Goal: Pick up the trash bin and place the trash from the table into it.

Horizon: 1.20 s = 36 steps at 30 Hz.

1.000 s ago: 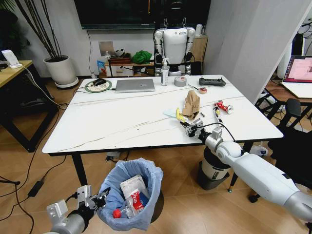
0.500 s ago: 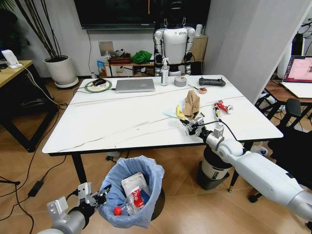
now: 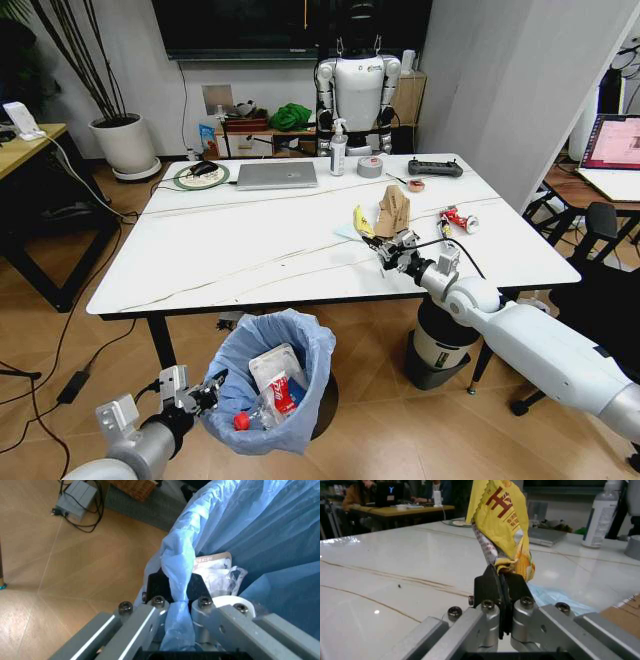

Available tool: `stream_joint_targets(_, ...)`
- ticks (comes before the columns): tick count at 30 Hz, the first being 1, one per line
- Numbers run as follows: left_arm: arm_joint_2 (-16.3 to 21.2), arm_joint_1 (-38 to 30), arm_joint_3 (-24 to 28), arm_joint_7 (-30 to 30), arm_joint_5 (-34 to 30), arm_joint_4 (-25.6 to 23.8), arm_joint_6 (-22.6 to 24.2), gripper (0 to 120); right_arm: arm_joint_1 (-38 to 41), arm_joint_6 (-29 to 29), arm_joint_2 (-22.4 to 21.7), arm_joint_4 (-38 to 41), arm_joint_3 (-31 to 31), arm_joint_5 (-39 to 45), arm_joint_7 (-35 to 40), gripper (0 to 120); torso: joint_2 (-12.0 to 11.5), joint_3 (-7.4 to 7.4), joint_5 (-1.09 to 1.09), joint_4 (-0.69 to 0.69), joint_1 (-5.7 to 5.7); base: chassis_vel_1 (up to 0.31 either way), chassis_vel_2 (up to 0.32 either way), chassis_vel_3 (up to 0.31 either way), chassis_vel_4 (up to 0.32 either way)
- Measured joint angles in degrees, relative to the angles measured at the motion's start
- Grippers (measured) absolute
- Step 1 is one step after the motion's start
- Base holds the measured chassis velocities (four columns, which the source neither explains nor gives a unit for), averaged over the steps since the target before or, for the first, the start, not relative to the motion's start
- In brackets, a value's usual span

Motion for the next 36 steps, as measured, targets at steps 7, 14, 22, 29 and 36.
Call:
stream_joint_targets(7, 0.3, -0.5, 0.3, -0.1, -0.5, 0.3, 0.0, 0, 0.6, 0.1, -3.2, 8.0, -1.3, 2.9, -3.7, 0, 0.0, 0.00, 0.00, -0.01, 0.00, 0.000, 0.000, 0.000, 0.000)
stream_joint_targets(14, 0.5, -0.9, 0.4, -0.1, -0.9, 0.4, 0.0, 0, 1.6, 0.3, -4.4, 16.9, -3.8, 6.1, -8.9, 0, 0.0, 0.00, -0.01, 0.01, 0.00, 0.000, 0.000, 0.000, 0.000)
stream_joint_targets(22, 0.4, -1.0, 0.3, -0.1, -1.0, 0.4, 0.0, 0, 2.6, 0.4, -5.6, 23.4, -7.9, 6.8, -16.7, 0, 0.0, 0.00, 0.00, -0.01, 0.00, 0.000, 0.000, 0.000, 0.000)
stream_joint_targets(29, 0.6, -1.3, 0.1, -0.1, -1.2, 0.1, 0.0, 0, 8.2, 0.3, -3.9, 25.6, -14.5, 7.6, -22.4, 0, 0.0, 0.00, -0.01, 0.00, 0.00, 0.000, 0.000, 0.000, 0.000)
stream_joint_targets(36, 0.3, -1.8, 0.2, -0.2, -1.4, 0.0, 0.1, 0, 12.7, 0.3, -1.0, 23.7, -21.0, 4.1, -24.3, 0, 0.0, 0.00, -0.01, 0.00, 0.00, 0.000, 0.000, 0.000, 0.000)
